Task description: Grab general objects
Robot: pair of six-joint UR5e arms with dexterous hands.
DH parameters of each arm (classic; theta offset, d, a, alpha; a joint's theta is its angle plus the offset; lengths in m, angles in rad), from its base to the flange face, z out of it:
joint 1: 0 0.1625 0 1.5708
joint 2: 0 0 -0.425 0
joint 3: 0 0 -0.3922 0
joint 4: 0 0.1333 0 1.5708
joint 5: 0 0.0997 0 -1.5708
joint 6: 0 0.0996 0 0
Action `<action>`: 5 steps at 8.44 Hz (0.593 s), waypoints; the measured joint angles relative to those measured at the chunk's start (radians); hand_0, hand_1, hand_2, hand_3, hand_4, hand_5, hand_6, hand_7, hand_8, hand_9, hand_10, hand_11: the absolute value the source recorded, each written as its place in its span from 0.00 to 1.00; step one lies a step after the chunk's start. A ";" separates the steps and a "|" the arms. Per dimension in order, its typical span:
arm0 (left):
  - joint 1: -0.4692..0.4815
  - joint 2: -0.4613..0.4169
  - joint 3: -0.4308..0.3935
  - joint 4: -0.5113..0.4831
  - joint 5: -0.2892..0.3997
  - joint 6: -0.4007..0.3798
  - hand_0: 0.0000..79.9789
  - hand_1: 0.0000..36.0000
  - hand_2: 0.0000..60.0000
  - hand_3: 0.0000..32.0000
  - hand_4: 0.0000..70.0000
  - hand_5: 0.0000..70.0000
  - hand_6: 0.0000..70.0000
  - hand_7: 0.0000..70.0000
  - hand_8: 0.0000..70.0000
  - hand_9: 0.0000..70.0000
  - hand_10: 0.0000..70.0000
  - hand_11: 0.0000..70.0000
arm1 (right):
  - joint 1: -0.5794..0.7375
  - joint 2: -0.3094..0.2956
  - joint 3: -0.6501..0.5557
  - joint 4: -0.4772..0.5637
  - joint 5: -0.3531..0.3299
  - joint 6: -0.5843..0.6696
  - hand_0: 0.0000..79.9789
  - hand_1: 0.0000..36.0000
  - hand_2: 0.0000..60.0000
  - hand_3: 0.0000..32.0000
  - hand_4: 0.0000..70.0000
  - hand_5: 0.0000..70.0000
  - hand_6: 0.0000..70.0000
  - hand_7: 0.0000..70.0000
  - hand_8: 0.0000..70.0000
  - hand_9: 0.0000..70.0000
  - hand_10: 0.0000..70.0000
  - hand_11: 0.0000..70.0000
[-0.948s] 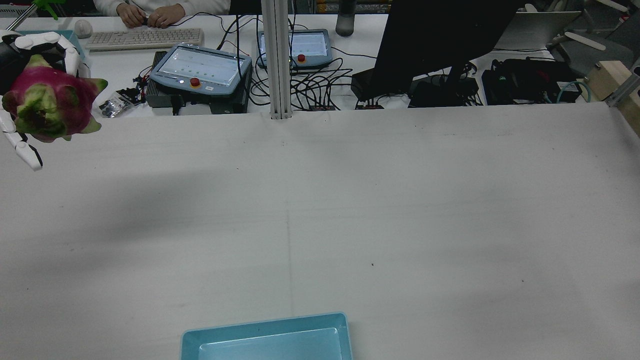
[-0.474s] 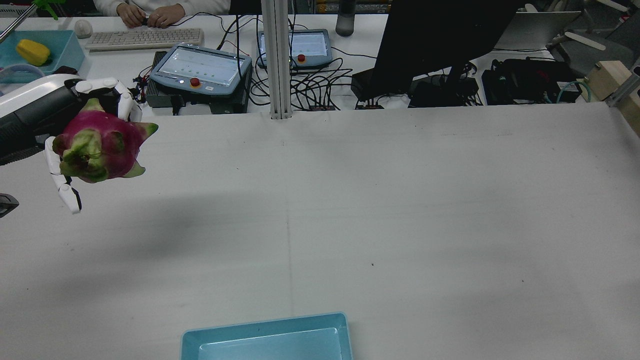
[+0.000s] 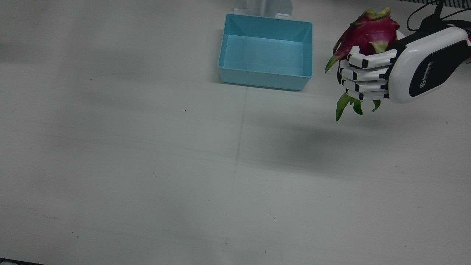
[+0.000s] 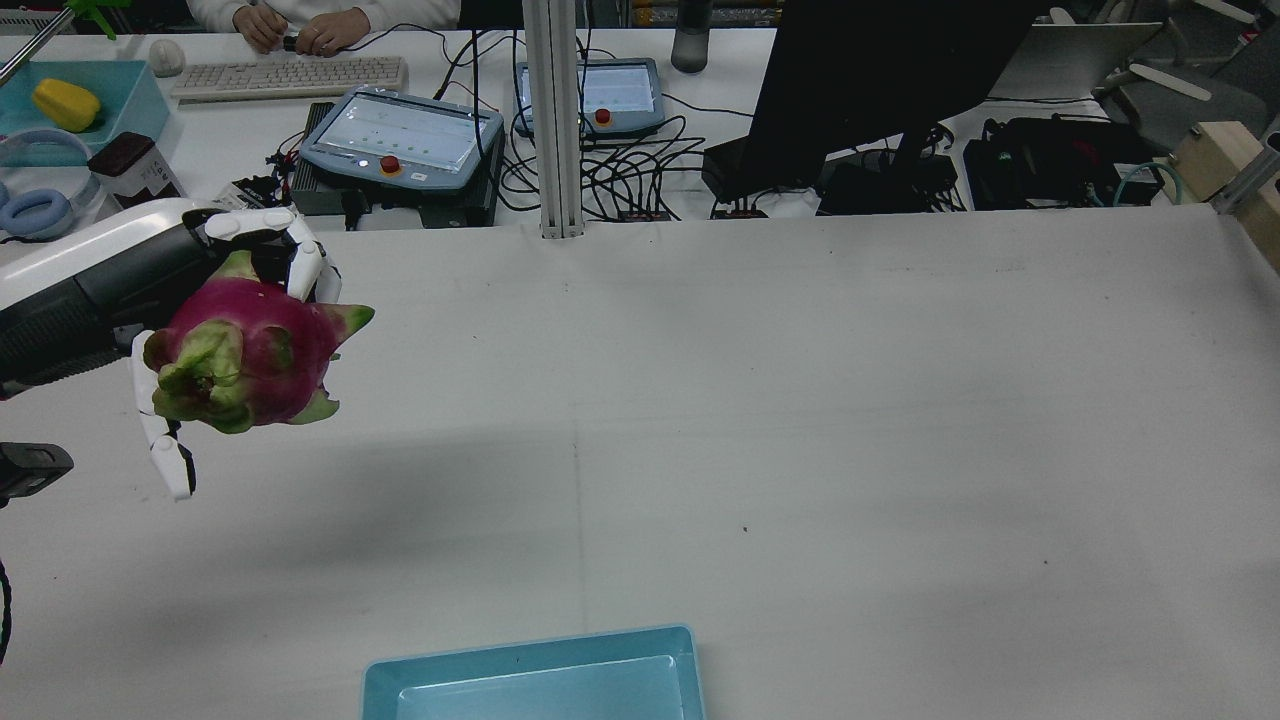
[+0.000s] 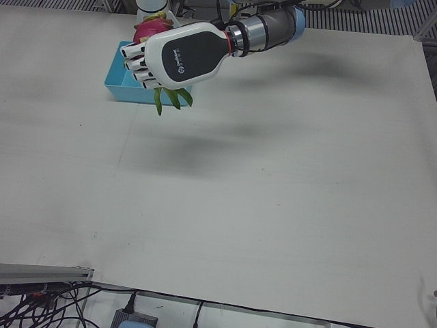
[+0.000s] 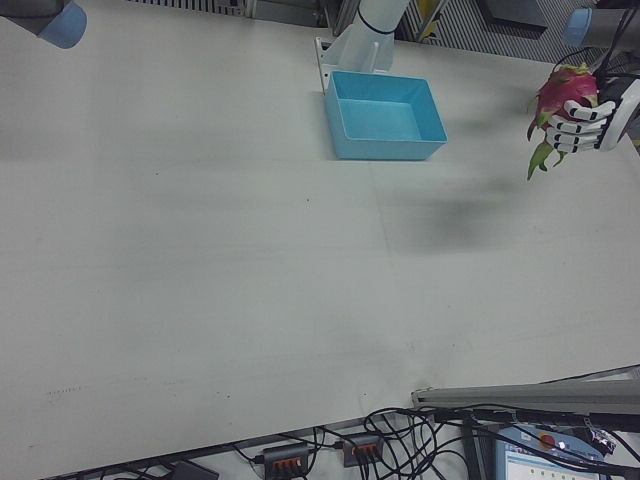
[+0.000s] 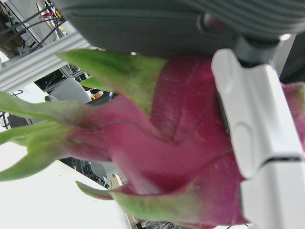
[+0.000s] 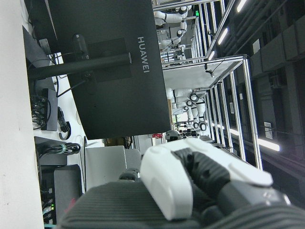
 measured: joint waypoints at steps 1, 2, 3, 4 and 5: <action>0.035 -0.001 -0.014 0.012 -0.001 0.002 0.85 0.98 1.00 0.00 0.59 1.00 0.66 1.00 0.50 0.73 0.47 0.70 | 0.000 0.000 0.000 0.000 -0.001 0.000 0.00 0.00 0.00 0.00 0.00 0.00 0.00 0.00 0.00 0.00 0.00 0.00; 0.081 -0.004 -0.022 0.018 -0.002 0.006 0.88 0.99 1.00 0.00 0.60 1.00 0.67 1.00 0.50 0.73 0.48 0.71 | 0.000 0.000 0.000 0.000 -0.001 0.000 0.00 0.00 0.00 0.00 0.00 0.00 0.00 0.00 0.00 0.00 0.00 0.00; 0.131 -0.017 -0.027 0.033 -0.003 0.013 0.93 1.00 1.00 0.00 0.61 1.00 0.68 1.00 0.51 0.74 0.48 0.71 | 0.000 0.000 -0.001 0.000 -0.001 0.000 0.00 0.00 0.00 0.00 0.00 0.00 0.00 0.00 0.00 0.00 0.00 0.00; 0.172 -0.029 -0.028 0.048 -0.002 0.021 0.89 1.00 1.00 0.00 0.59 1.00 0.67 1.00 0.50 0.73 0.48 0.72 | 0.000 0.000 -0.001 0.000 -0.001 0.000 0.00 0.00 0.00 0.00 0.00 0.00 0.00 0.00 0.00 0.00 0.00 0.00; 0.213 -0.035 -0.028 0.058 -0.002 0.027 0.87 1.00 1.00 0.00 0.60 1.00 0.66 1.00 0.50 0.73 0.49 0.73 | 0.000 0.000 -0.001 0.000 -0.001 0.000 0.00 0.00 0.00 0.00 0.00 0.00 0.00 0.00 0.00 0.00 0.00 0.00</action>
